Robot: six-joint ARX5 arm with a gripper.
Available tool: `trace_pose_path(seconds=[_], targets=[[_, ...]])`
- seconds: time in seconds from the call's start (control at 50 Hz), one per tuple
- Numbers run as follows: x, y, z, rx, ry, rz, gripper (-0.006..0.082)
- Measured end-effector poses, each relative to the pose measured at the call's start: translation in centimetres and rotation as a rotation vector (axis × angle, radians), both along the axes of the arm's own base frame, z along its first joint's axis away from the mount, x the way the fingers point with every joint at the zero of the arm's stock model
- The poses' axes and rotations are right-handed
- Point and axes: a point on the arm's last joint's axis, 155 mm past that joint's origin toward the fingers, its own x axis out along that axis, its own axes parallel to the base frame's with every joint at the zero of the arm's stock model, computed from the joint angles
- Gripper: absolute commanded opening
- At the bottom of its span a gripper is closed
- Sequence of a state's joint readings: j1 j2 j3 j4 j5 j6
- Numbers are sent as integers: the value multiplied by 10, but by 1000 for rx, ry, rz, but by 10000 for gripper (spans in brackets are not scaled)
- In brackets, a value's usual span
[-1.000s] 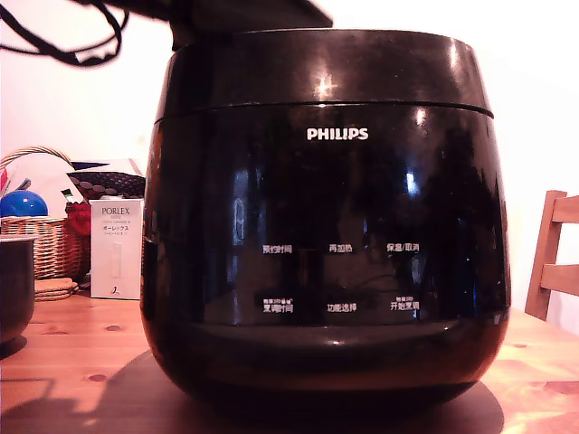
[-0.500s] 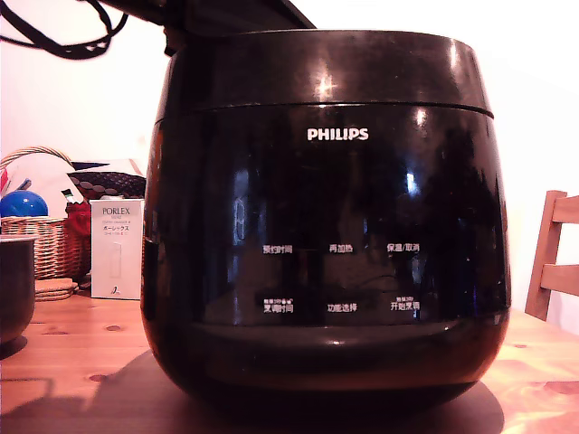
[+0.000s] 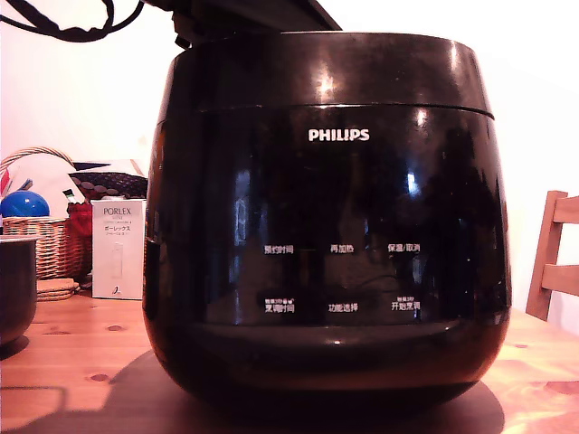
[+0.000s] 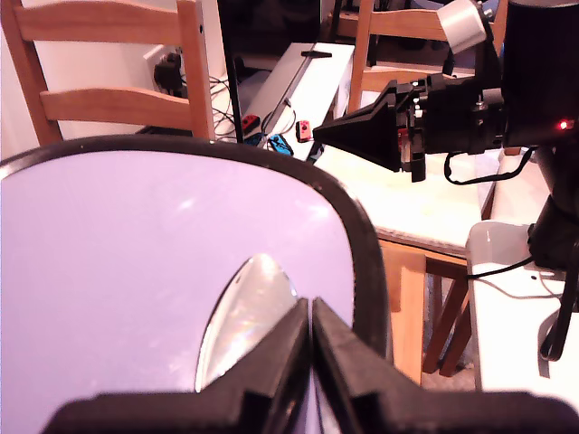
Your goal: Open the rice cooker by pressing the large metal button on the top of its lid with medium force
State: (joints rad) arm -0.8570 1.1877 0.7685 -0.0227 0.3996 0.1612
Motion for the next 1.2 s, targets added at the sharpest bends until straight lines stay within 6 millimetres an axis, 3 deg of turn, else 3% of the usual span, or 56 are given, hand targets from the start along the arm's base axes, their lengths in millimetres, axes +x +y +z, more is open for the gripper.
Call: trace_pose_path(seconds=[0.54,1.2], targets=[[-5,-11,12,-104,-25,-54,-21],[2,-6,24,-128,-61,-19,-21]])
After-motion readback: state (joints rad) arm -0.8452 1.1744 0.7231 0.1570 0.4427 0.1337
